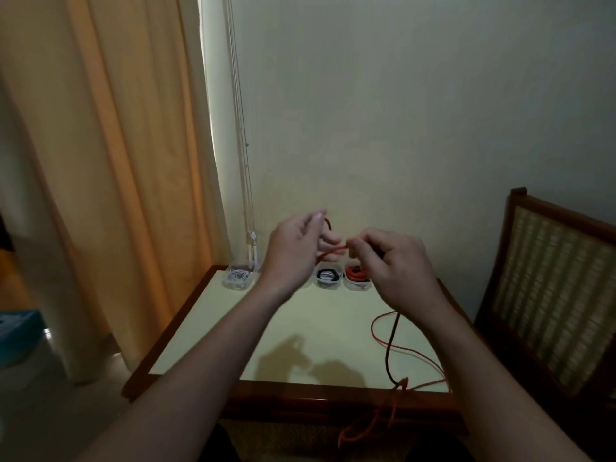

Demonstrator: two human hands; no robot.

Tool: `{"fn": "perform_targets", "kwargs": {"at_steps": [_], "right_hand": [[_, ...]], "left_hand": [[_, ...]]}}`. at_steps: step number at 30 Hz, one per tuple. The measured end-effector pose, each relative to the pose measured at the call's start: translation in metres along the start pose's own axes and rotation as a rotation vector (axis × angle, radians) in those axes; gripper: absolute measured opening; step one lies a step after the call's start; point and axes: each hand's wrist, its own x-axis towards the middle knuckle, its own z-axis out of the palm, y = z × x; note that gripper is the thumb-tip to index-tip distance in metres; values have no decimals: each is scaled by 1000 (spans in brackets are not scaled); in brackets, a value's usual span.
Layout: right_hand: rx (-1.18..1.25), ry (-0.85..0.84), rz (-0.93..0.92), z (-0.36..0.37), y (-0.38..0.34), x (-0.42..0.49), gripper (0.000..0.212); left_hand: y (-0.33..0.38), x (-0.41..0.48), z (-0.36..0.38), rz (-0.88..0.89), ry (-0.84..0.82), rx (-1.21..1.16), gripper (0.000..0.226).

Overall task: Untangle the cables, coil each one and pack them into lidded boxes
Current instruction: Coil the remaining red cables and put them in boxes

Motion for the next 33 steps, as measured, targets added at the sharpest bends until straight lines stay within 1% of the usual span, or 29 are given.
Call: {"fn": "perform_targets", "kwargs": {"at_steps": [2,4,6,9,10,12,14,16,18,20,22,24,28,31,33], "right_hand": [[7,29,21,2,-2,5,27],[-10,53,41,3,-2,7,29],[34,94,93,1,-3,8,27],[99,154,188,3,-6,9,23],[100,149,217,4,-9,9,23],[137,72,261,7,-15,9,29],[260,-13,310,9,-23,8,45],[369,-49,356,9,-28,6,58],[382,-49,355,12,-29,6,51],[350,-11,358,15,-28,6,43],[329,44,366,18,-27,7,40],[318,82,356,21,-25,7,40],[280,111,354,24,-21,7,43],[308,88,367,22,-24,5,42],[338,56,376,21,-23,4,39]], "left_hand": [[-2,-9,9,-24,-45,30,28],[-3,-13,13,-87,-40,-11,29],[0,-11,12,-199,-49,-160,30],[10,-11,11,-354,-155,-413,28],[13,-10,11,-393,-187,-493,30],[18,-8,9,-445,-245,-623,33],[19,-7,8,-452,-282,-677,32],[19,-7,6,-439,-302,-688,30],[17,-8,5,-407,-301,-659,30],[16,-10,7,-333,-271,-518,32],[15,-13,12,-244,-231,-342,38],[14,-16,17,-206,-210,-293,41],[12,-16,20,-258,-194,-467,43],[13,-13,17,-307,-205,-581,35],[14,-11,14,-323,-212,-598,30]]}}
